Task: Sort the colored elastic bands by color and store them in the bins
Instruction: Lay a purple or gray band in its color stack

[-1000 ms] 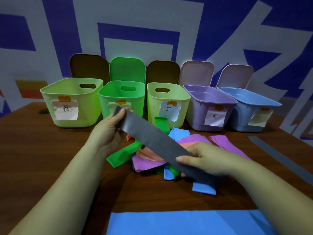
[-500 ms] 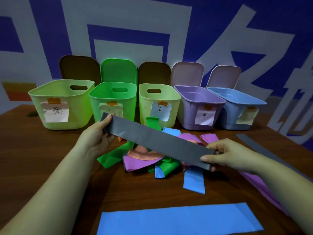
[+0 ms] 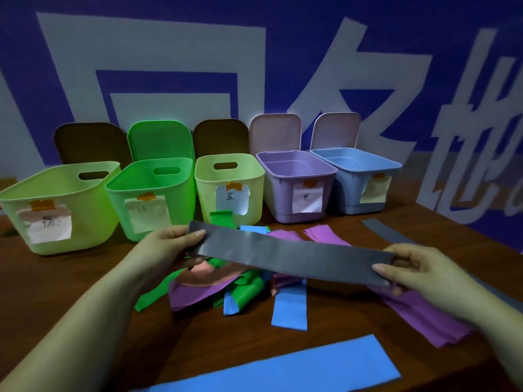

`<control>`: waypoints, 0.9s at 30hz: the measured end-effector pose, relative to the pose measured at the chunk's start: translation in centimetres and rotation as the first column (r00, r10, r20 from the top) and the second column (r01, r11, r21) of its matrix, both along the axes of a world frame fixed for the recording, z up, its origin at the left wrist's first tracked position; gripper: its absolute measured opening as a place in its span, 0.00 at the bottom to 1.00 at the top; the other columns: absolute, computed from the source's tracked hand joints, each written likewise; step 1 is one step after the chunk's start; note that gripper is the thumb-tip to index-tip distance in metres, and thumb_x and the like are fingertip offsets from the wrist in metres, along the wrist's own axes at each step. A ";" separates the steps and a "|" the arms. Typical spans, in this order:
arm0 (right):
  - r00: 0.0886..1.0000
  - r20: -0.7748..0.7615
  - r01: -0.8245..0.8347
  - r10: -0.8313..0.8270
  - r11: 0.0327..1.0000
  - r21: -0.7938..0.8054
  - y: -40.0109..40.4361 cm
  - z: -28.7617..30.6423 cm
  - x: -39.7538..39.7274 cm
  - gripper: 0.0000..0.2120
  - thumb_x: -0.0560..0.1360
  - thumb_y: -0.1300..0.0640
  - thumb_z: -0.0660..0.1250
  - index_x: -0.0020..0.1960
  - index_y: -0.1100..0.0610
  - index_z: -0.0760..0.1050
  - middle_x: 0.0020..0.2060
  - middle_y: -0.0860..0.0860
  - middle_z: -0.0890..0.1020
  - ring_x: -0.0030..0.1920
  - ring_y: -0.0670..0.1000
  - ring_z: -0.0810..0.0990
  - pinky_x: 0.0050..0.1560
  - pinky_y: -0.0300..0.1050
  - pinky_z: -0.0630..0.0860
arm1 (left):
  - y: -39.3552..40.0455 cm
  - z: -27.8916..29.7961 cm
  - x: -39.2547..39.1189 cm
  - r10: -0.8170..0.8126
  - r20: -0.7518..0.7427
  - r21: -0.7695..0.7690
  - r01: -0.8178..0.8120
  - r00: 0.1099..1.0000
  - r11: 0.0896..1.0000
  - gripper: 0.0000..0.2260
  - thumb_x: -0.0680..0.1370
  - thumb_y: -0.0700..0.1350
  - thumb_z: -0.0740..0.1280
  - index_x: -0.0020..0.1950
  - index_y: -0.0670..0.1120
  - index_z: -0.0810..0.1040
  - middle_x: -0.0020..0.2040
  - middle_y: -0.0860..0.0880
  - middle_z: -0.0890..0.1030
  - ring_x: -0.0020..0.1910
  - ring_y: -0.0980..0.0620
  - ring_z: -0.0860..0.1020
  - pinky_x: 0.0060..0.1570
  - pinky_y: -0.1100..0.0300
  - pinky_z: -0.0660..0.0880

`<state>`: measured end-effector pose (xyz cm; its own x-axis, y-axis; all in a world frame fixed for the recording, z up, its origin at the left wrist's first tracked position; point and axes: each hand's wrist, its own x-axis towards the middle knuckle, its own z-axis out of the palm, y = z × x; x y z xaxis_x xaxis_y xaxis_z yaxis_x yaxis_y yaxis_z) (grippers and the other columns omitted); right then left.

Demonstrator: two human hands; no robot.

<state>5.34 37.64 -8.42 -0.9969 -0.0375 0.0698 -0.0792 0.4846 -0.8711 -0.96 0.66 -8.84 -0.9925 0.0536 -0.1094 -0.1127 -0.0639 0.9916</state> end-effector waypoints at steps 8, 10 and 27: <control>0.960 -0.079 0.231 -0.267 0.923 -0.308 4.6 -1.6 2.4 0.26 0.54 0.48 0.81 0.48 0.56 0.79 0.29 0.52 0.76 0.24 0.46 0.74 0.25 0.32 0.70 | 6.9 3.6 -2.9 -0.234 0.078 -0.030 0.237 0.969 0.971 0.10 0.77 0.30 0.59 0.44 0.39 0.78 0.32 0.45 0.82 0.26 0.56 0.80 0.25 0.68 0.76; 0.944 -0.101 0.264 -0.315 0.902 -0.342 5.7 -1.9 2.8 0.17 0.65 0.66 0.75 0.51 0.56 0.76 0.30 0.54 0.75 0.24 0.45 0.73 0.25 0.32 0.70 | 9.4 4.1 -4.5 -0.250 0.046 -0.123 0.254 0.967 0.959 0.09 0.78 0.31 0.59 0.44 0.40 0.78 0.32 0.47 0.83 0.27 0.57 0.81 0.29 0.68 0.78; 0.693 -0.267 0.682 -0.670 0.729 -0.061 14.5 -4.5 3.5 0.12 0.68 0.67 0.71 0.41 0.50 0.81 0.23 0.44 0.73 0.23 0.43 0.71 0.25 0.30 0.65 | 30.3 1.0 -15.2 -0.314 -0.233 -0.505 0.161 0.921 0.848 0.11 0.73 0.30 0.68 0.35 0.43 0.73 0.32 0.42 0.74 0.28 0.51 0.74 0.24 0.67 0.72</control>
<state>8.88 52.15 -12.92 -0.6996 0.6308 0.3356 0.0706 0.5285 -0.8460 -16.16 30.99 -7.82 -0.9440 0.3099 0.1128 0.2385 0.4051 0.8826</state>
